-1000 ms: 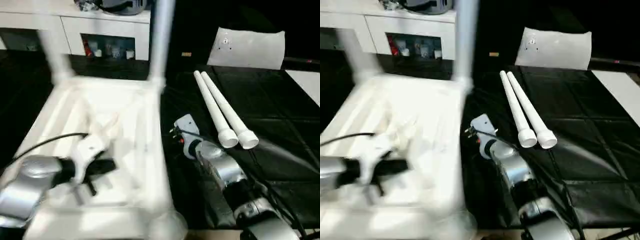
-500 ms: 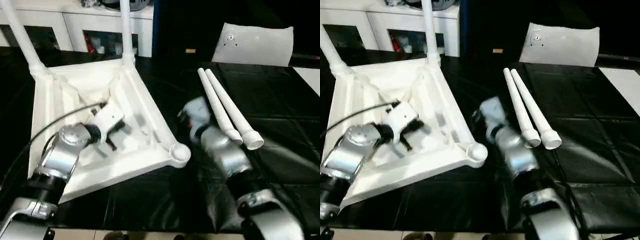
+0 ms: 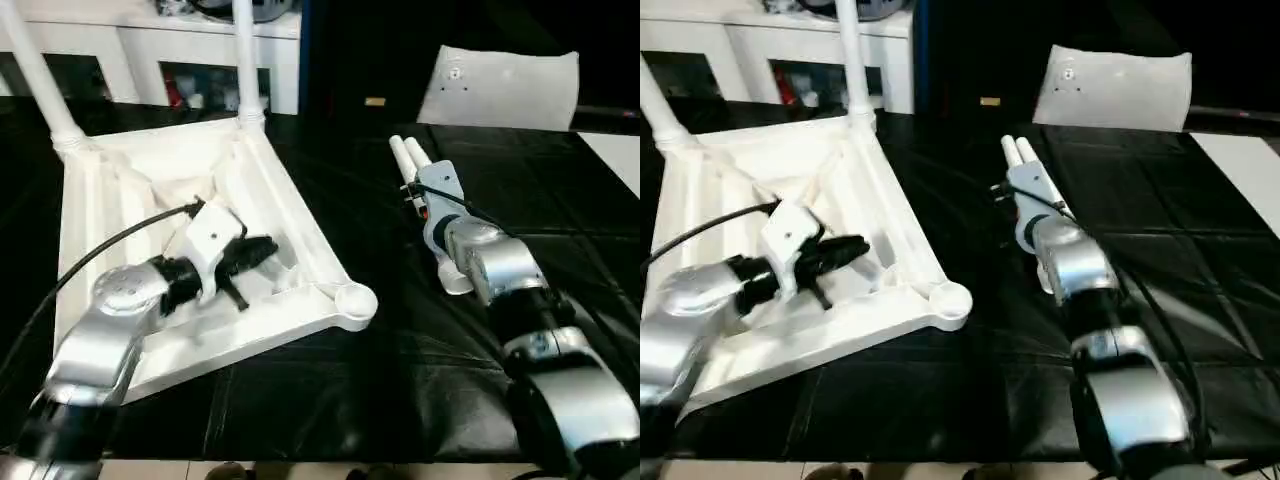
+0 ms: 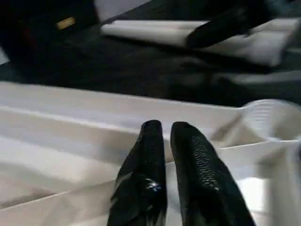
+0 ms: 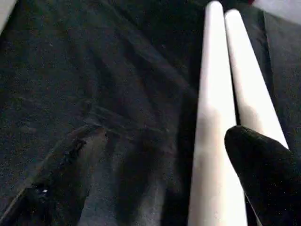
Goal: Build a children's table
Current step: Rotate table base, then pick table leg
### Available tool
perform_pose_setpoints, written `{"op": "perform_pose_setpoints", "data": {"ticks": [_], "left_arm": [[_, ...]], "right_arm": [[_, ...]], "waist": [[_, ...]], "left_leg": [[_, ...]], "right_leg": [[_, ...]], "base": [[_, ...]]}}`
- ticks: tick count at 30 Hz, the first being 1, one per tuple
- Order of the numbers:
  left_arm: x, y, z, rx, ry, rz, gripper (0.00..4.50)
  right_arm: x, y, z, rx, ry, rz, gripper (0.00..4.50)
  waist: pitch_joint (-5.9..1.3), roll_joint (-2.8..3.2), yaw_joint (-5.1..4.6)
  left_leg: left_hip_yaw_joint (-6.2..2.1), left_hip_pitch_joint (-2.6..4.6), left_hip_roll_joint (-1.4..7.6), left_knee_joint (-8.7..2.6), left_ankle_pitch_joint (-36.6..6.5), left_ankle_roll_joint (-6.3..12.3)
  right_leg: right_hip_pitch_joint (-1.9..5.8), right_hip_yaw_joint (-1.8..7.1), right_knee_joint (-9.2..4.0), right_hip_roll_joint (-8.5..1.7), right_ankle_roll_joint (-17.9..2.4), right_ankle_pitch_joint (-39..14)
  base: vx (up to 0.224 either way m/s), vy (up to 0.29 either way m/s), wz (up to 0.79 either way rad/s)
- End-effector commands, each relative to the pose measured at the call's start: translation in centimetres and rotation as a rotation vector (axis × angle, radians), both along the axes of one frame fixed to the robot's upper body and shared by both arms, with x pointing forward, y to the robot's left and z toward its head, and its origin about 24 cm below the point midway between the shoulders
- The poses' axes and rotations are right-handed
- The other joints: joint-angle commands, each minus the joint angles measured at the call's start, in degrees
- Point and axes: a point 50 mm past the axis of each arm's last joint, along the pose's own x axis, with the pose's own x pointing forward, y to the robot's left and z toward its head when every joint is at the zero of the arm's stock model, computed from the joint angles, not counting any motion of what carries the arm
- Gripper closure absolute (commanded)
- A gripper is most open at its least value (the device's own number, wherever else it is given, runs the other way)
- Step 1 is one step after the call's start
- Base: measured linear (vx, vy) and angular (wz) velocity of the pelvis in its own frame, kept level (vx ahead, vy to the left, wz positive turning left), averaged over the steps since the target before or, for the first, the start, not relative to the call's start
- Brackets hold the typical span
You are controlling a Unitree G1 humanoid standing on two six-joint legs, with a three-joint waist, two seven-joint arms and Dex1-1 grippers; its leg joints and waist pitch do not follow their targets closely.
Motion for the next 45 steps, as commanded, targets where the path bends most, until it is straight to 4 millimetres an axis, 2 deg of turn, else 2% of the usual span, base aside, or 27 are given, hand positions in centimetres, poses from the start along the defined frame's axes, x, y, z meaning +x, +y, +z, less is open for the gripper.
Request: {"op": "perform_pose_setpoints", "data": {"ticks": [1,2,4,6,8,12,13,15,16,18,21,22,24,25,26,29,31,33,34,37,38,43,45], "left_arm": [[-2.0,-1.2,0.8,-0.011,0.044,-0.097,3.67],[-2.0,-1.2,0.8,-0.011,0.045,-0.098,3.61],[-2.7,-1.6,0.9,0.0,0.061,-0.124,3.37],[-2.9,-1.8,1.0,0.003,0.068,-0.134,3.3],[-3.0,-2.1,1.1,0.013,0.069,-0.141,3.16],[-3.2,-2.2,1.1,0.031,0.084,-0.142,2.83],[-3.4,-2.2,1.1,0.049,0.097,-0.146,2.74],[-3.6,-2.1,1.0,0.06,0.114,-0.148,2.49],[-3.5,-2.0,1.0,0.066,0.115,-0.143,2.49],[-3.5,-1.9,0.9,0.075,0.116,-0.139,2.36],[-3.4,-2.1,0.9,0.071,0.119,-0.136,2.14],[-3.4,-2.1,1.0,0.071,0.119,-0.137,2.0],[-3.4,-2.2,1.0,0.07,0.12,-0.142,1.93],[-3.4,-2.3,1.0,0.07,0.122,-0.144,1.74],[-3.4,-2.3,1.0,0.073,0.12,-0.139,1.67],[-3.2,-2.2,1.1,0.082,0.116,-0.134,1.56],[-3.2,-2.2,1.1,0.083,0.115,-0.132,1.29],[-3.1,-2.1,1.1,0.09,0.112,-0.131,1.22],[-3.1,-2.1,1.1,0.086,0.113,-0.131,1.01],[-3.0,-2.2,1.2,0.086,0.112,-0.132,0.91],[-2.9,-2.2,1.2,0.089,0.108,-0.129,0.73],[-2.8,-2.2,1.1,0.095,0.103,-0.123,0.45],[-2.7,-2.3,1.1,0.093,0.1,-0.122,0.17]], "right_arm": [[0.5,-1.1,-0.1,-0.014,0.073,-0.04,0.0],[0.5,-1.2,-0.1,-0.014,0.074,-0.041,0.0],[0.6,-1.4,-0.2,-0.039,0.095,-0.046,0.0],[0.6,-1.7,-0.6,-0.068,0.111,-0.059,0.0],[0.5,-2.2,-1.1,-0.098,0.131,-0.091,0.0],[0.3,-2.2,-1.5,-0.066,0.18,-0.101,0.0],[0.1,-2.1,-1.8,-0.033,0.226,-0.096,0.0],[-0.1,-1.9,-2.2,-0.013,0.28,-0.098,0.0],[-0.1,-2.0,-2.2,-0.008,0.292,-0.106,0.0],[-0.2,-2.0,-2.3,0.004,0.308,-0.109,0.17],[-0.4,-2.0,-2.5,0.047,0.332,-0.121,0.35],[-0.4,-1.9,-2.6,0.055,0.341,-0.117,0.53],[-0.5,-1.9,-2.7,0.104,0.359,-0.122,0.64],[-0.6,-1.9,-2.7,0.139,0.37,-0.128,0.74],[-0.6,-1.9,-2.7,0.178,0.378,-0.142,0.81],[-0.7,-2.3,-2.7,0.163,0.395,-0.138,1.0],[-0.7,-2.4,-2.6,0.165,0.397,-0.138,1.17],[-0.7,-2.4,-2.6,0.167,0.403,-0.135,1.32],[-0.7,-2.5,-2.5,0.158,0.41,-0.124,1.51],[-0.8,-2.6,-2.5,0.146,0.414,-0.12,1.57],[-0.8,-2.7,-2.5,0.131,0.413,-0.113,1.81],[-0.7,-2.6,-2.4,0.132,0.409,-0.099,2.07],[-0.7,-2.6,-2.4,0.132,0.408,-0.095,2.33]], "waist": [[-3.84,0.22,-0.22],[-3.8,0.32,-0.31],[-3.77,-0.24,-0.48],[-3.73,-0.46,-0.47],[-3.74,-0.34,-0.48],[-3.88,-0.54,-0.59],[-3.92,-0.23,-0.64],[-3.95,-0.56,-0.84],[-3.83,-0.52,-0.8],[-3.89,-0.31,-0.7],[-3.84,-0.27,-0.75],[-3.79,-0.07,-0.72],[-3.75,-0.16,-0.76],[-3.76,-0.16,-0.73],[-3.75,0.02,-0.69],[-3.68,-0.3,-0.73],[-3.7,-0.08,-0.68],[-3.77,-0.1,-0.68],[-3.77,0.0,-0.7],[-3.85,-0.1,-0.7],[-3.87,-0.04,-0.67],[-3.92,0.13,-0.66],[-3.94,0.04,-0.7]], "left_leg": [[-0.12,0.95,1.66,-3.68,-14.19,-2.51],[-0.21,0.93,1.71,-3.72,-14.41,-2.68],[0.13,0.81,1.47,-3.48,-14.22,-2.33],[0.18,0.55,1.42,-3.45,-13.11,-2.13],[0.12,0.57,1.43,-3.44,-12.94,-2.44],[0.11,0.43,1.34,-3.32,-12.53,-2.32],[0.1,0.43,1.31,-3.23,-12.25,-2.27],[0.1,0.3,1.29,-3.18,-12.44,-2.02],[0.18,0.27,1.3,-3.12,-12.48,-1.99],[0.21,0.31,1.32,-3.07,-11.91,-2.03],[0.11,0.36,1.38,-3.06,-13.18,-2.46],[0.07,0.4,1.36,-3.04,-13.81,-2.68],[0.04,0.45,1.4,-3.03,-15.06,-2.84],[-0.01,0.49,1.39,-3.01,-15.64,-2.93],[-0.05,0.48,1.38,-2.99,-15.77,-2.99],[-0.09,0.44,1.35,-2.98,-17.06,-3.1],[-0.16,0.43,1.34,-2.95,-16.88,-3.25],[-0.18,0.4,1.36,-2.95,-16.59,-3.26],[-0.19,0.37,1.36,-2.96,-16.54,-3.28],[-0.18,0.32,1.35,-2.91,-16.01,-3.25],[-0.21,0.33,1.37,-2.92,-15.81,-3.23],[-0.17,0.29,1.37,-2.86,-15.14,-3.17],[-0.13,0.27,1.33,-2.83,-15.1,-3.1]], "right_leg": [[2.26,2.25,-3.72,-3.59,-10.03,-14.93],[2.24,2.17,-3.57,-3.6,-10.41,-14.86],[2.17,2.18,-3.77,-3.28,-10.18,-14.44],[2.27,2.23,-3.74,-3.34,-9.81,-14.21],[2.23,2.2,-3.7,-3.36,-9.55,-14.59],[2.37,2.15,-3.52,-3.23,-9.41,-13.25],[2.37,2.17,-3.35,-3.19,-9.54,-12.74],[2.39,2.14,-3.26,-3.09,-9.99,-12.51],[2.29,2.2,-3.38,-3.15,-10.03,-12.78],[2.24,2.19,-3.32,-3.14,-10.07,-12.24],[2.13,2.1,-3.3,-3.12,-10.13,-13.2],[2.06,2.08,-3.33,-3.1,-10.13,-13.78],[1.96,2.08,-3.41,-3.11,-9.94,-14.77],[1.92,2.05,-3.43,-3.14,-9.73,-15.52],[1.89,2.07,-3.41,-3.17,-9.73,-15.63],[1.78,2.01,-3.68,-3.22,-9.47,-17.71],[1.75,1.99,-3.71,-3.27,-9.21,-18.29],[1.8,1.94,-3.61,-3.23,-9.32,-17.66],[1.82,1.92,-3.57,-3.17,-9.5,-17.24],[1.9,1.91,-3.46,-3.2,-9.85,-16.38],[1.92,1.9,-3.39,-3.2,-9.96,-16.05],[2.05,1.93,-3.28,-3.21,-10.52,-14.72],[2.05,1.91,-3.31,-3.19,-10.54,-14.72]], "base": [[0.0,0.0,0.0],[0.0,0.0,0.0],[0.0,0.0,0.0],[0.0,0.0,0.0],[0.0,0.0,0.0],[0.0,0.0,0.0],[0.0,0.0,0.0],[0.0,0.0,0.0],[0.0,0.0,0.0],[0.0,0.0,0.0],[0.0,0.0,0.0],[0.0,0.0,0.0],[0.0,0.0,0.0],[0.0,0.0,0.0],[0.0,0.0,0.0],[0.0,0.0,0.0],[0.0,0.0,0.0],[0.0,0.0,0.0],[0.0,0.0,0.0],[0.0,0.0,0.0],[0.0,0.0,0.0],[0.0,0.0,0.0],[0.0,0.0,0.0]]}}
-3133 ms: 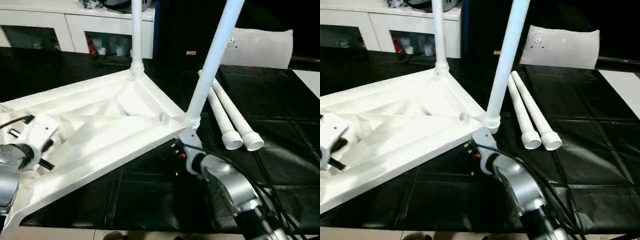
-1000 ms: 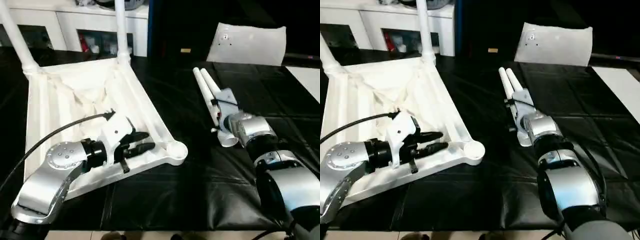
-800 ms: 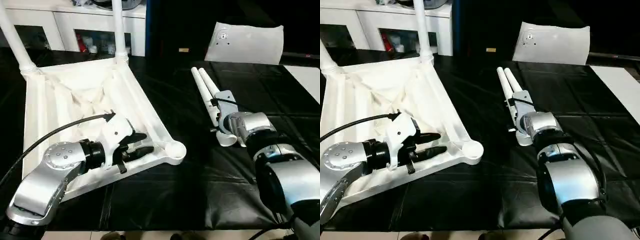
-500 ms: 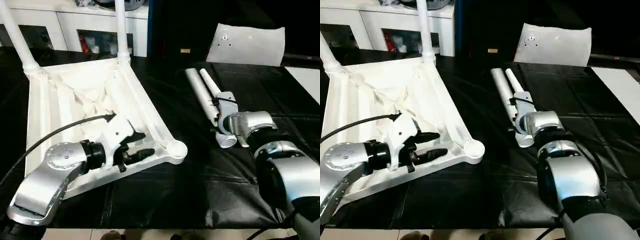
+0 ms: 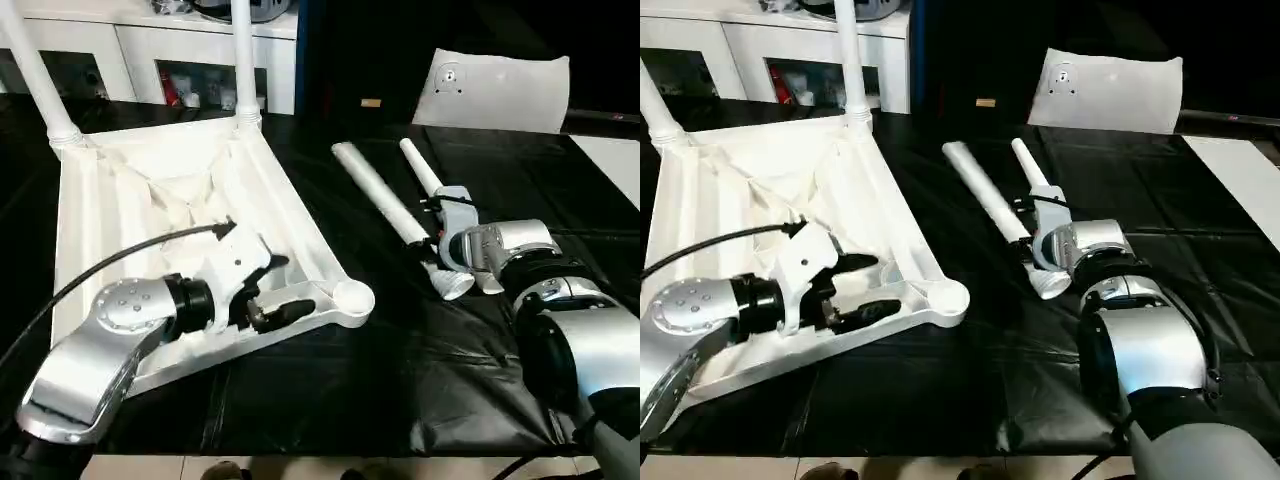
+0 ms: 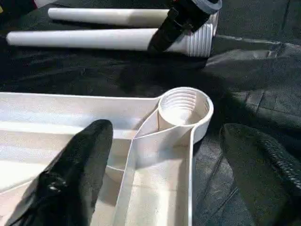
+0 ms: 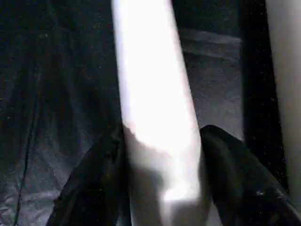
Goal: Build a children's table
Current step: Pick table leg
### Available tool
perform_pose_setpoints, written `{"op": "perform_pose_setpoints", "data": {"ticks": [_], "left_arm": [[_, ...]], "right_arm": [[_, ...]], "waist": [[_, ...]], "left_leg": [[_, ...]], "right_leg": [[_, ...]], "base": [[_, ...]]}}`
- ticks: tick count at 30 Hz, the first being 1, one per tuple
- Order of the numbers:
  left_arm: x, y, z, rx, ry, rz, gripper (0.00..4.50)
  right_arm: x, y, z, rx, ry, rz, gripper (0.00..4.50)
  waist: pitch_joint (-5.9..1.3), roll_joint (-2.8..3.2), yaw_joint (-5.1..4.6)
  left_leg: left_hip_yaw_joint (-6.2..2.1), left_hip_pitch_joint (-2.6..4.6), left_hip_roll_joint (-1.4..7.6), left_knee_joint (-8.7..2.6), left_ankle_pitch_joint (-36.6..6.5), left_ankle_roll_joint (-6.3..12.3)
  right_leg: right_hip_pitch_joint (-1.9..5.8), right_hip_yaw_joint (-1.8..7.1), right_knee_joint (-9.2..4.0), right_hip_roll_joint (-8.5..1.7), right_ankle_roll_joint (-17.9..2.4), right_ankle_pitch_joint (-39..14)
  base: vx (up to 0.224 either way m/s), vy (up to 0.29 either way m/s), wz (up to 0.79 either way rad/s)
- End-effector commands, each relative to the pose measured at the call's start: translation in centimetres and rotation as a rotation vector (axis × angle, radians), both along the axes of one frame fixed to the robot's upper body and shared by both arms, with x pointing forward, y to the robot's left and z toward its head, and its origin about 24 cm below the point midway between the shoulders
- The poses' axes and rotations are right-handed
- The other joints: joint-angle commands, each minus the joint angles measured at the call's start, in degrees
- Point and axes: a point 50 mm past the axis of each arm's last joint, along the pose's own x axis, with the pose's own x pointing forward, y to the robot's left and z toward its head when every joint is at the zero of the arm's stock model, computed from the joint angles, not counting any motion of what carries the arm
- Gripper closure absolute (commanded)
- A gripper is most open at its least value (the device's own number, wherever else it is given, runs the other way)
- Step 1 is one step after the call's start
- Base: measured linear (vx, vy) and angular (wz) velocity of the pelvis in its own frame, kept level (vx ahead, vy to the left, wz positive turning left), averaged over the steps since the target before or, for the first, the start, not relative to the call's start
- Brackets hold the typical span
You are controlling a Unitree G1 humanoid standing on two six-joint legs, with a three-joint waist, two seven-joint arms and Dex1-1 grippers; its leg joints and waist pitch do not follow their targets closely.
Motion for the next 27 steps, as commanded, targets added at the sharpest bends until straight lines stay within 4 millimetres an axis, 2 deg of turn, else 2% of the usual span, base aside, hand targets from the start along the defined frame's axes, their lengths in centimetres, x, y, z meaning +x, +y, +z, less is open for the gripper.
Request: {"op": "perform_pose_setpoints", "data": {"ticks": [1,2,3,4,5,6,8,9,10,12,13,14,15,16,18,19,21,23,26,27], "left_arm": [[0.2,-0.2,0.0,0.01,-0.019,-0.003,0.17],[0.3,-0.3,0.1,0.008,-0.026,0.004,0.05],[0.3,-0.2,0.1,0.008,-0.028,0.006,0.02],[0.3,-0.2,0.1,0.005,-0.029,0.014,0.0],[0.4,-0.2,0.1,0.001,-0.031,0.023,0.0],[0.5,-0.1,0.1,-0.002,-0.04,0.037,0.0],[0.9,-0.2,0.3,-0.027,-0.059,0.067,0.0],[1.0,-0.2,0.5,-0.037,-0.068,0.075,0.0],[1.5,-0.3,0.8,-0.071,-0.081,0.105,0.0],[1.8,-0.3,1.1,-0.099,-0.088,0.124,0.0],[2.4,-0.2,1.4,-0.132,-0.106,0.175,0.0],[2.4,-0.2,1.4,-0.132,-0.106,0.175,0.0],[3.3,-0.2,1.8,-0.179,-0.116,0.235,0.0],[3.5,-0.3,1.9,-0.193,-0.119,0.25,0.0],[4.0,-0.7,2.5,-0.279,-0.1,0.269,0.0],[4.6,-1.3,3.3,-0.383,-0.076,0.279,0.0],[4.9,-1.6,3.6,-0.436,-0.064,0.279,0.0],[5.5,-2.5,4.5,-0.525,-0.05,0.266,0.0],[5.9,-3.1,5.3,-0.625,-0.026,0.262,0.0],[6.0,-3.5,5.9,-0.686,-0.012,0.261,0.0]], "right_arm": [[-0.3,-0.4,-0.4,-0.008,0.03,-0.002,2.33],[-0.2,-0.4,-0.2,0.017,0.011,-0.018,2.49],[-0.1,-0.5,-0.1,0.029,0.004,-0.028,2.54],[0.0,-0.5,0.1,0.041,-0.009,-0.033,2.56],[0.1,-0.6,0.2,0.056,-0.02,-0.041,2.56],[0.3,-0.8,0.6,0.107,-0.043,-0.073,2.57],[1.0,-0.6,1.7,0.213,-0.166,-0.077,2.6],[1.2,-0.6,2.1,0.248,-0.198,-0.079,2.6],[1.3,-0.4,2.7,0.302,-0.248,-0.058,2.6],[1.5,-0.3,3.3,0.349,-0.305,-0.039,2.6],[1.4,0.0,3.8,0.431,-0.322,-0.018,2.6],[1.4,0.0,3.8,0.431,-0.322,-0.018,2.6],[1.1,0.9,4.6,0.588,-0.367,0.033,2.61],[0.9,1.2,4.9,0.638,-0.386,0.052,2.61],[0.1,1.9,5.4,0.764,-0.424,0.158,2.61],[-1.2,2.6,5.7,0.886,-0.463,0.279,2.61],[-1.8,2.8,5.7,0.935,-0.479,0.318,2.61],[-3.3,3.1,5.8,1.061,-0.5,0.389,2.61],[-4.5,3.7,5.8,1.109,-0.511,0.455,2.61],[-5.2,4.0,6.0,1.132,-0.515,0.486,2.61]], "waist": [[-3.86,0.81,0.05],[-3.83,1.02,0.07],[-3.87,0.94,0.07],[-3.87,1.14,0.11],[-3.87,1.01,0.07],[-3.89,1.17,0.13],[-3.97,1.1,0.27],[-4.07,1.77,0.41],[-4.02,1.36,0.19],[-4.1,1.32,0.45],[-4.09,1.93,0.49],[-4.09,1.93,0.49],[-4.09,1.45,0.49],[-4.22,1.94,0.61],[-4.34,1.65,0.7],[-4.36,1.71,0.91],[-4.5,1.54,1.29],[-4.38,1.68,1.7],[-4.21,1.49,1.99],[-4.16,1.59,2.14]], "left_leg": [[-0.02,0.93,1.24,-3.66,-15.22,-3.03],[-0.03,0.91,1.21,-3.65,-15.21,-3.04],[-0.05,0.94,1.27,-3.65,-15.21,-3.12],[-0.1,0.95,1.27,-3.69,-15.17,-3.16],[-0.07,0.94,1.27,-3.66,-15.21,-3.13],[-0.06,0.96,1.24,-3.64,-15.27,-3.15],[0.01,0.93,1.27,-3.61,-14.96,-2.88],[-0.04,1.01,1.24,-3.49,-14.42,-2.76],[0.07,0.82,1.17,-3.54,-14.13,-2.27],[0.11,0.89,1.2,-3.44,-13.57,-1.83],[0.07,0.9,1.13,-3.45,-13.22,-1.6],[0.07,0.9,1.13,-3.45,-13.22,-1.6],[0.08,0.77,1.09,-3.52,-12.83,-0.95],[0.05,0.84,1.13,-3.45,-12.13,-0.5],[0.02,0.82,1.18,-3.52,-11.19,0.17],[0.13,0.78,1.21,-3.45,-10.38,0.57],[0.05,0.81,1.35,-3.47,-9.64,1.06],[0.03,1.02,1.39,-3.53,-10.27,1.16],[-0.11,0.96,1.4,-3.75,-11.77,0.61],[-0.08,1.01,1.33,-3.73,-12.02,0.29]], "right_leg": [[2.56,1.99,-4.11,-3.2,-10.46,-15.03],[2.54,2.0,-4.11,-3.2,-10.47,-15.04],[2.59,2.0,-4.1,-3.21,-10.52,-14.82],[2.59,1.97,-4.04,-3.19,-10.6,-14.58],[2.61,1.95,-4.06,-3.17,-10.69,-14.27],[2.62,1.96,-4.02,-3.19,-10.79,-14.16],[2.72,1.97,-4.03,-3.23,-10.79,-13.14],[2.79,1.99,-3.86,-3.25,-10.95,-11.91],[2.9,1.9,-3.97,-2.95,-11.39,-10.99],[2.99,1.95,-3.97,-3.1,-11.44,-10.53],[3.11,1.91,-3.93,-2.99,-11.93,-9.76],[3.11,1.91,-3.93,-2.99,-11.93,-9.76],[3.35,1.89,-4.05,-2.91,-11.96,-9.33],[3.46,2.0,-4.07,-2.97,-11.66,-8.27],[3.61,1.94,-4.06,-2.95,-11.98,-7.0],[3.75,1.93,-3.97,-2.96,-12.81,-5.6],[3.82,1.9,-3.96,-3.11,-13.37,-4.79],[3.65,1.87,-4.25,-3.18,-13.51,-6.34],[3.68,1.74,-4.69,-3.34,-12.48,-10.38],[3.58,1.77,-4.93,-3.4,-11.69,-12.14]], "base": [[0.0,0.0,0.0],[0.0,0.0,0.0],[0.0,0.0,0.0],[0.0,0.0,0.0],[0.0,0.0,0.0],[0.0,0.0,0.0],[0.0,0.0,0.0],[0.0,0.0,0.0],[0.0,0.0,0.0],[0.0,0.0,0.0],[0.0,0.0,0.0],[0.0,0.0,0.0],[0.0,0.0,0.0],[0.0,0.0,0.0],[0.0,0.0,0.0],[0.0,0.0,0.0],[0.0,0.0,0.0],[0.0,0.0,0.0],[0.0,0.0,0.0],[0.0,0.0,0.0]]}}
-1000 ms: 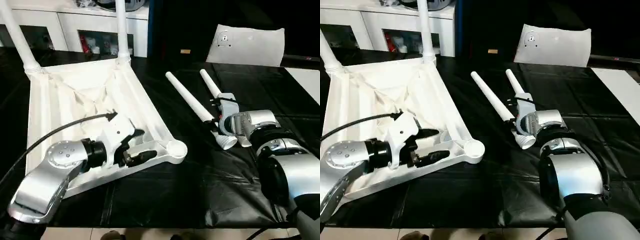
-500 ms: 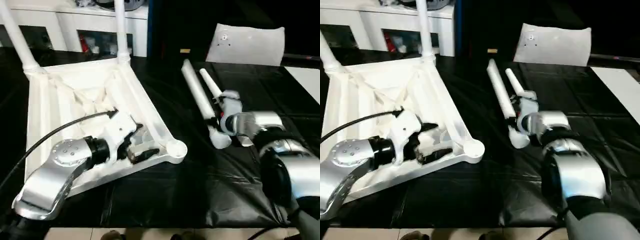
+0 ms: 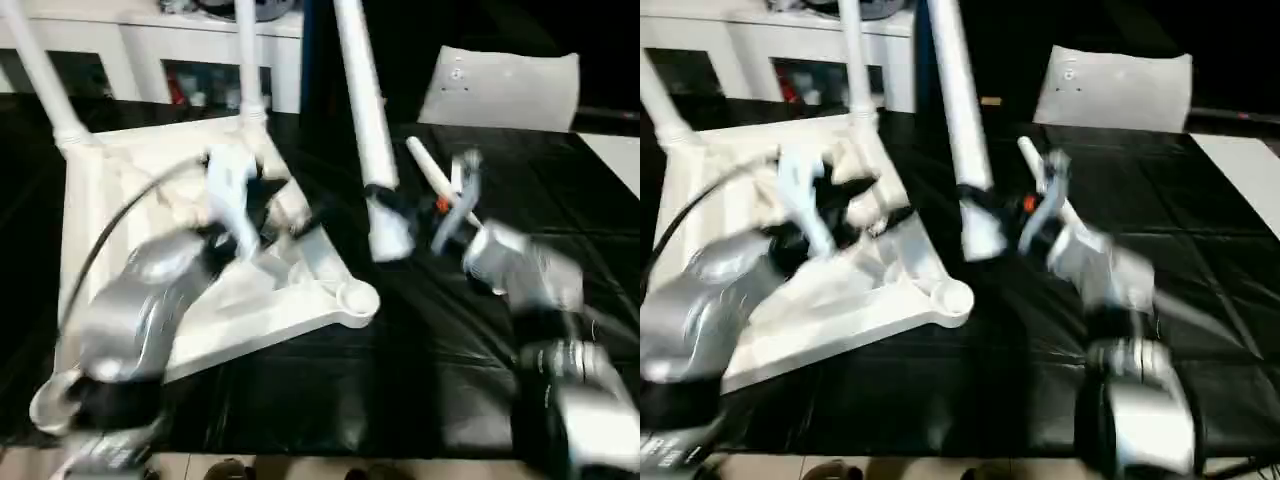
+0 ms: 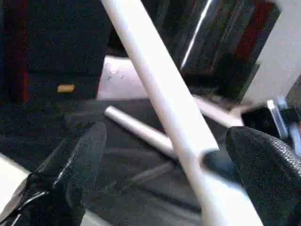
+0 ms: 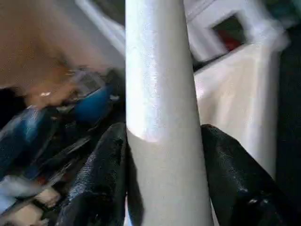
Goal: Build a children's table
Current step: Pick table leg
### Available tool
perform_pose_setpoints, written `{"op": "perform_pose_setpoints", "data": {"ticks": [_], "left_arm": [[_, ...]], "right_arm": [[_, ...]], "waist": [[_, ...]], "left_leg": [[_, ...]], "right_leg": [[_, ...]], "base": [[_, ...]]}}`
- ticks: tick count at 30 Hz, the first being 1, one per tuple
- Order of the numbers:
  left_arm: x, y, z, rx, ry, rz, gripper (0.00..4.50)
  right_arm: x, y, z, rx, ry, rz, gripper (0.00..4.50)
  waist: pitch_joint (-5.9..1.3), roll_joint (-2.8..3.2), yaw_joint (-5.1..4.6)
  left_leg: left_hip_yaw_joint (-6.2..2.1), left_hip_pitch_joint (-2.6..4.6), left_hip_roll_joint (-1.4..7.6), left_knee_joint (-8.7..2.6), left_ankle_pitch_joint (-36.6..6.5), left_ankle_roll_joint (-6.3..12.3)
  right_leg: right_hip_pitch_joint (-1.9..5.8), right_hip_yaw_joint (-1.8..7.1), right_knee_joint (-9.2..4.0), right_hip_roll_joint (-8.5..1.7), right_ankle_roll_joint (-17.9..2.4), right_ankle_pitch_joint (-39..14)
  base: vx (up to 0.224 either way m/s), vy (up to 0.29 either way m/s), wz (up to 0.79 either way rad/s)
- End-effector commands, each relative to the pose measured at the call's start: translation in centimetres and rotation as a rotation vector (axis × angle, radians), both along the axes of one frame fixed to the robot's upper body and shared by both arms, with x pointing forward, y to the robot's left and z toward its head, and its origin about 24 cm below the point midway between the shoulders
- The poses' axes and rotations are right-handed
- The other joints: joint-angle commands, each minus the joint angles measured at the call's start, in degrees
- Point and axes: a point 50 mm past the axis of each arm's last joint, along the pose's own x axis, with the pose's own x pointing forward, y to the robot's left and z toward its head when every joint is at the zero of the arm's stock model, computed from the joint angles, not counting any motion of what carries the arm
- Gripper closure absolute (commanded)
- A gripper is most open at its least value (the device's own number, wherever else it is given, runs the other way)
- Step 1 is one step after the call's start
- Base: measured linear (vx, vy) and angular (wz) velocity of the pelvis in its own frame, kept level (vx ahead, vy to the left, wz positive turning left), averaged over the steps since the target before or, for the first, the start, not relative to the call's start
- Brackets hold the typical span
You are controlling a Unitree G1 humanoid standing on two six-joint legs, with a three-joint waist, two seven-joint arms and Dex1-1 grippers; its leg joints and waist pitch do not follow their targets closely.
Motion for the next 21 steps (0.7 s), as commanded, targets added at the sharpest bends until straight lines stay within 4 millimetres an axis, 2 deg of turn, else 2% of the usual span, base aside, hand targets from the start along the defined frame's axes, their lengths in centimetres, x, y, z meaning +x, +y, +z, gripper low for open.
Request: {"op": "perform_pose_setpoints", "data": {"ticks": [1,5,6,7,10,12,14,16,18,21], "left_arm": [[0.3,-0.4,0.9,-0.091,0.016,-0.008,0.0],[0.1,-1.3,2.0,-0.182,0.018,-0.064,0.0],[0.0,-1.8,2.2,-0.192,0.021,-0.097,0.0],[-0.2,-2.1,2.4,-0.201,0.02,-0.125,0.0],[-0.6,-2.6,2.6,-0.225,0.023,-0.173,0.0],[-0.7,-3.0,2.7,-0.233,0.028,-0.19,0.0],[-0.8,-3.1,2.7,-0.236,0.032,-0.201,0.0],[-0.9,-3.0,2.6,-0.234,0.032,-0.207,0.18],[-1.0,-2.9,2.6,-0.238,0.03,-0.209,0.35],[-1.1,-2.5,2.7,-0.246,0.013,-0.202,0.35]], "right_arm": [[-1.0,0.4,1.5,0.05,-0.076,0.063,2.61],[-2.3,0.8,1.7,0.069,-0.096,0.134,2.61],[-2.9,1.0,1.8,0.074,-0.101,0.162,2.61],[-3.1,1.1,1.7,0.071,-0.103,0.168,2.61],[-3.4,1.2,1.7,0.068,-0.103,0.175,2.61],[-3.6,1.4,1.7,0.062,-0.101,0.183,2.61],[-3.6,1.4,1.8,0.059,-0.101,0.183,2.61],[-3.6,1.3,1.9,0.058,-0.102,0.182,2.61],[-3.7,1.3,1.9,0.059,-0.105,0.185,2.61],[-3.7,1.3,2.1,0.061,-0.108,0.19,2.61]], "waist": [[-4.27,0.74,0.51],[-4.13,0.68,0.79],[-4.12,0.9,0.94],[-4.24,0.56,1.05],[-4.16,0.66,1.21],[-4.12,0.42,1.34],[-4.08,0.53,1.48],[-4.13,0.38,1.46],[-4.15,0.54,1.47],[-4.18,0.34,1.49]], "left_leg": [[-0.22,1.03,1.27,-3.77,-11.89,0.02],[-0.23,0.93,1.11,-3.86,-12.44,-0.12],[-0.36,0.94,1.18,-3.92,-12.5,-0.13],[-0.36,0.99,1.22,-3.91,-12.18,-0.1],[-0.39,0.89,1.22,-3.93,-11.76,-0.34],[-0.34,0.93,1.28,-3.98,-11.85,-0.41],[-0.39,0.91,1.3,-4.07,-11.87,-0.57],[-0.36,0.9,1.28,-4.08,-11.58,-0.61],[-0.41,0.88,1.3,-4.12,-11.25,-0.72],[-0.31,0.86,1.27,-4.1,-10.8,-0.63]], "right_leg": [[3.52,1.92,-4.82,-3.53,-11.14,-12.97],[3.39,1.8,-5.33,-3.48,-9.48,-16.23],[3.32,1.8,-5.38,-3.57,-9.13,-16.81],[3.28,1.75,-5.39,-3.51,-8.79,-16.67],[3.18,1.78,-5.38,-3.55,-8.67,-16.84],[3.13,1.81,-5.46,-3.56,-8.24,-17.47],[3.13,1.8,-5.48,-3.56,-7.94,-17.51],[3.16,1.81,-5.48,-3.56,-7.76,-17.07],[3.24,1.8,-5.38,-3.59,-7.72,-16.46],[3.31,1.81,-5.35,-3.56,-7.89,-15.46]], "base": [[0.0,0.0,0.0],[0.0,0.0,0.0],[0.0,0.0,0.0],[0.0,0.0,0.0],[0.0,0.0,0.0],[0.0,0.0,0.0],[0.0,0.0,0.0],[0.0,0.0,0.0],[0.0,0.0,0.0],[0.0,0.0,0.0]]}}
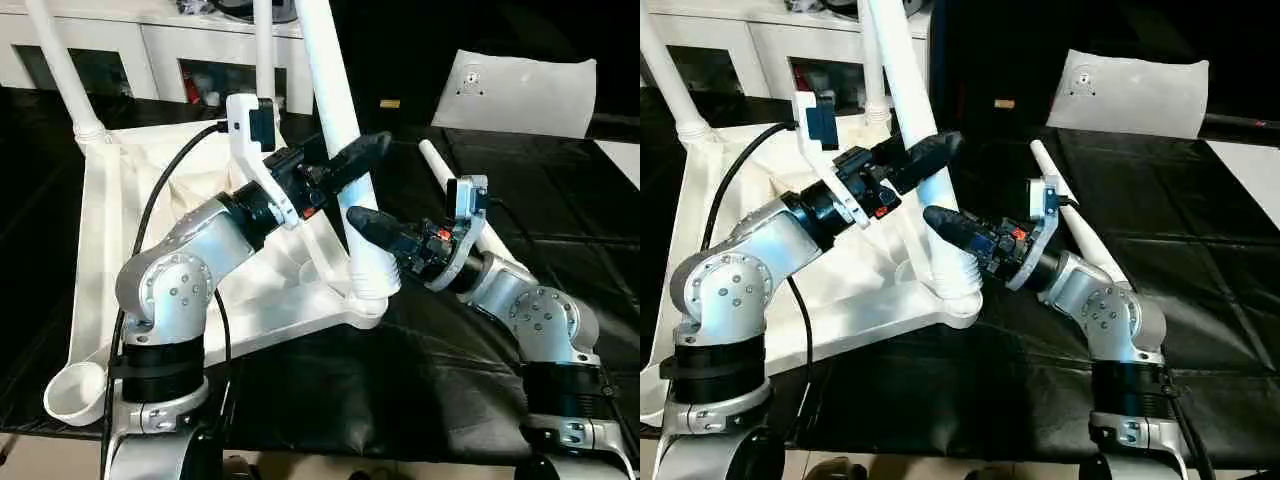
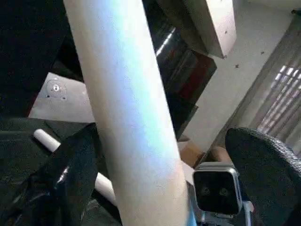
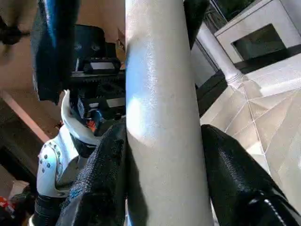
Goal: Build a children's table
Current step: Pick table leg
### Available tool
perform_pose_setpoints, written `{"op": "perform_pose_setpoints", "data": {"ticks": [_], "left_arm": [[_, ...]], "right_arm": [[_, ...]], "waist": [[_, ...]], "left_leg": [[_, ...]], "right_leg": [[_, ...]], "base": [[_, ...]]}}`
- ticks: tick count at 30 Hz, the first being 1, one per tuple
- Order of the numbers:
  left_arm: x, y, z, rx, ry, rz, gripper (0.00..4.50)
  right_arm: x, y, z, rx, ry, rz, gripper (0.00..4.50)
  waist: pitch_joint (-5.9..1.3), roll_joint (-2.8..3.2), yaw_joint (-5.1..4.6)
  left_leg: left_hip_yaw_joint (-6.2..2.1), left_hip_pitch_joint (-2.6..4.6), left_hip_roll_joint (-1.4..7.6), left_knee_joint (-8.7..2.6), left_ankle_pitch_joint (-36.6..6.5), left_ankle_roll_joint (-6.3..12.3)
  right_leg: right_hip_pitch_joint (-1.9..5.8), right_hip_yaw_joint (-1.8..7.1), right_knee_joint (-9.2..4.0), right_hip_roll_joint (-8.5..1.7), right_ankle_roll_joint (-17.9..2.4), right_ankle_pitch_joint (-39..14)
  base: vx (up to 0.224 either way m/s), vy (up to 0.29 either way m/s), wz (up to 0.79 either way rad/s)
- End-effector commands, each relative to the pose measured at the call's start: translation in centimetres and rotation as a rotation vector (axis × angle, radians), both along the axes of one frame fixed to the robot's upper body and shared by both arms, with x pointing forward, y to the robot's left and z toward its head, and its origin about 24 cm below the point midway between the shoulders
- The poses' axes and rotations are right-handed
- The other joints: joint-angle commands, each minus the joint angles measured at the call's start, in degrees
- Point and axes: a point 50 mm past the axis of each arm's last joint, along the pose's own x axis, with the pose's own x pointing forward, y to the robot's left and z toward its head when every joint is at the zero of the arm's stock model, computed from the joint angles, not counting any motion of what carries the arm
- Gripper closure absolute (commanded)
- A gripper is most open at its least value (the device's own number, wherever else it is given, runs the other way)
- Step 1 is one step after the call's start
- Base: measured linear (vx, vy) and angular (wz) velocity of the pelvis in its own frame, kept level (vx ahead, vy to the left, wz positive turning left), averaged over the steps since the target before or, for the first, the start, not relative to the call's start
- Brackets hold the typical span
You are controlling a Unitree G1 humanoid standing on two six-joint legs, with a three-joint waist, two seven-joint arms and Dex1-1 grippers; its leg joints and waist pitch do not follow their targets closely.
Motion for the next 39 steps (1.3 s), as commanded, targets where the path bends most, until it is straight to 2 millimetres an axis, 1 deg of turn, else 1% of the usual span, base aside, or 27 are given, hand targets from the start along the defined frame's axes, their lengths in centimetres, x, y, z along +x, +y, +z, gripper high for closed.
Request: {"op": "perform_pose_setpoints", "data": {"ticks": [1,4,5,8,10,11,12,18,19,20,21,22,23,25,26,27,28,29,30,31,33,34,36,39], "left_arm": [[-0.3,0.1,0.3,-0.007,-0.026,-0.009,0.35],[-0.1,0.2,0.2,-0.008,-0.016,0.003,0.35],[-0.1,0.2,0.2,-0.006,-0.014,0.005,0.35],[-0.2,0.2,0.1,-0.001,-0.014,0.002,0.35],[-0.2,0.1,0.0,0.004,-0.013,-0.002,0.35],[-0.3,0.1,-0.1,0.007,-0.012,-0.008,0.35],[-0.3,0.1,-0.2,0.012,-0.011,-0.011,0.35],[-0.2,0.1,-0.2,0.015,-0.012,-0.013,0.35],[-0.2,0.1,-0.4,0.034,-0.015,-0.018,0.35],[-0.1,0.4,-0.9,0.091,-0.029,-0.019,0.35],[-0.1,0.5,-1.2,0.125,-0.043,-0.026,0.35],[-0.2,0.9,-1.5,0.143,-0.066,-0.035,0.35],[-0.2,1.1,-1.5,0.141,-0.07,-0.035,0.35],[-0.2,1.4,-1.6,0.15,-0.093,-0.038,0.35],[-0.3,1.5,-1.7,0.165,-0.116,-0.049,0.35],[-0.5,1.7,-1.7,0.183,-0.143,-0.064,0.35],[-0.7,1.8,-1.8,0.198,-0.164,-0.095,0.35],[-0.9,1.9,-2.0,0.21,-0.17,-0.114,0.35],[-1.0,2.0,-2.2,0.232,-0.19,-0.135,0.35],[-1.1,2.0,-2.4,0.247,-0.2,-0.154,0.35],[-1.1,2.1,-2.6,0.263,-0.209,-0.181,0.35],[-1.2,2.1,-2.7,0.268,-0.207,-0.202,0.43],[-1.1,2.2,-2.9,0.277,-0.202,-0.216,0.74],[-0.9,2.3,-3.1,0.284,-0.206,-0.215,0.77]], "right_arm": [[-0.2,-0.2,0.7,0.006,-0.032,0.002,2.61],[-0.3,-0.1,0.6,-0.003,-0.034,0.009,2.61],[-0.3,0.0,0.5,-0.004,-0.034,0.01,2.61],[-0.3,0.0,0.5,-0.004,-0.034,0.01,2.61],[-0.4,0.0,0.5,-0.007,-0.035,0.011,2.61],[-0.4,0.1,0.5,-0.011,-0.037,0.012,2.61],[-0.4,0.1,0.6,-0.012,-0.039,0.014,2.61],[-0.4,0.1,0.6,-0.018,-0.043,0.021,2.61],[-0.5,0.1,0.6,-0.026,-0.05,0.029,2.61],[-0.6,0.2,0.6,-0.034,-0.057,0.036,2.61],[-0.7,0.2,0.5,-0.037,-0.059,0.04,2.61],[-0.8,0.2,0.3,-0.047,-0.059,0.044,2.61],[-0.8,0.2,0.2,-0.052,-0.06,0.045,2.61],[-0.9,0.2,0.1,-0.057,-0.066,0.045,2.61],[-0.8,0.2,0.0,-0.069,-0.068,0.039,2.61],[-0.8,0.3,-0.2,-0.083,-0.069,0.031,2.61],[-0.8,0.3,-0.3,-0.092,-0.071,0.033,2.61],[-0.9,0.3,-0.4,-0.097,-0.071,0.037,2.61],[-1.0,0.3,-0.5,-0.101,-0.073,0.045,2.61],[-1.1,0.3,-0.6,-0.104,-0.077,0.053,2.61],[-1.3,0.3,-0.7,-0.111,-0.085,0.068,2.61],[-1.4,0.4,-0.8,-0.12,-0.092,0.075,2.61],[-1.4,0.5,-0.9,-0.124,-0.095,0.077,2.61],[-1.4,0.5,-1.0,-0.13,-0.099,0.082,2.61]], "waist": [[-4.16,0.42,0.13],[-4.24,0.43,0.11],[-4.24,0.33,0.1],[-4.25,0.38,0.12],[-4.2,0.39,0.13],[-4.21,0.68,0.13],[-4.18,0.54,0.07],[-4.1,0.52,0.06],[-4.13,0.62,0.06],[-4.12,0.5,0.09],[-4.14,0.54,0.15],[-4.12,0.74,0.11],[-4.14,0.74,0.1],[-4.23,0.76,0.01],[-4.22,0.76,-0.01],[-4.21,0.97,0.0],[-4.17,0.87,-0.11],[-4.15,0.84,0.02],[-4.06,0.9,-0.11],[-4.11,0.97,-0.1],[-4.11,0.98,-0.16],[-4.05,0.99,-0.04],[-4.11,0.96,-0.11],[-4.0,0.93,-0.18]], "left_leg": [[-0.28,0.93,1.32,-4.02,-10.42,-0.58],[-0.24,0.9,1.34,-3.97,-9.59,-0.51],[-0.21,0.91,1.34,-3.97,-9.51,-0.45],[-0.2,0.88,1.32,-3.95,-9.14,-0.35],[-0.19,0.92,1.34,-3.97,-9.42,-0.39],[-0.24,0.92,1.33,-3.98,-9.44,-0.48],[-0.23,0.9,1.32,-4.01,-9.82,-0.58],[-0.26,1.02,1.37,-4.11,-10.76,-0.97],[-0.27,1.01,1.34,-4.1,-10.73,-1.01],[-0.3,1.03,1.32,-4.13,-10.75,-0.94],[-0.35,1.06,1.3,-4.17,-10.72,-0.81],[-0.36,1.09,1.36,-4.24,-10.65,-0.84],[-0.33,1.07,1.36,-4.22,-10.6,-0.96],[-0.29,1.05,1.4,-4.2,-10.26,-1.32],[-0.27,1.08,1.39,-4.21,-10.36,-1.32],[-0.33,1.1,1.4,-4.23,-10.55,-1.32],[-0.27,1.17,1.4,-4.29,-11.39,-1.53],[-0.33,1.23,1.39,-4.32,-11.4,-1.44],[-0.32,1.19,1.41,-4.41,-11.84,-1.59],[-0.32,1.28,1.48,-4.4,-11.99,-1.66],[-0.28,1.23,1.49,-4.41,-12.18,-1.74],[-0.25,1.39,1.49,-4.41,-12.48,-1.79],[-0.27,1.32,1.49,-4.44,-12.48,-1.93],[-0.27,1.32,1.46,-4.44,-13.21,-1.95]], "right_leg": [[3.18,1.9,-4.89,-3.57,-8.3,-14.8],[3.29,1.91,-4.77,-3.62,-8.67,-13.28],[3.29,1.91,-4.77,-3.6,-8.75,-13.07],[3.34,1.91,-4.72,-3.63,-8.86,-12.72],[3.32,1.91,-4.81,-3.65,-8.7,-13.3],[3.32,1.91,-4.77,-3.67,-8.69,-13.33],[3.32,1.89,-4.89,-3.62,-8.46,-13.8],[3.21,1.92,-5.02,-3.62,-7.85,-15.27],[3.22,1.91,-5.01,-3.59,-7.75,-15.18],[3.19,1.89,-5.09,-3.59,-7.58,-15.39],[3.16,1.88,-5.13,-3.58,-7.28,-15.65],[3.13,1.95,-5.08,-3.56,-6.9,-15.32],[3.17,1.95,-5.07,-3.63,-6.95,-15.09],[3.26,1.95,-4.77,-3.62,-8.02,-13.17],[3.2,1.95,-4.74,-3.58,-8.2,-12.95],[3.19,1.95,-4.76,-3.59,-8.28,-13.0],[3.15,2.0,-4.74,-3.64,-8.26,-13.91],[3.1,1.96,-4.9,-3.71,-8.24,-14.25],[3.08,2.01,-4.81,-3.62,-8.3,-14.56],[3.05,2.04,-4.79,-3.68,-8.31,-14.44],[3.1,2.06,-4.69,-3.65,-8.44,-14.1],[2.97,2.06,-4.76,-3.68,-8.52,-14.3],[3.1,2.06,-4.63,-3.71,-8.88,-14.03],[3.06,2.08,-4.76,-3.72,-8.95,-14.8]], "base": [[0.0,0.0,0.0],[0.0,0.0,0.0],[0.0,0.0,0.0],[0.0,0.0,0.0],[0.0,0.0,0.0],[0.0,0.0,0.0],[0.0,0.0,0.0],[0.0,0.0,0.0],[0.0,0.0,0.0],[0.0,0.0,0.0],[0.0,0.0,0.0],[0.0,0.0,0.0],[0.0,0.0,0.0],[0.0,0.0,0.0],[0.0,0.0,0.0],[0.0,0.0,0.0],[0.0,0.0,0.0],[0.0,0.0,0.0],[0.0,0.0,0.0],[0.0,0.0,0.0],[0.0,0.0,0.0],[0.0,0.0,0.0],[0.0,0.0,0.0],[0.0,0.0,0.0]]}}
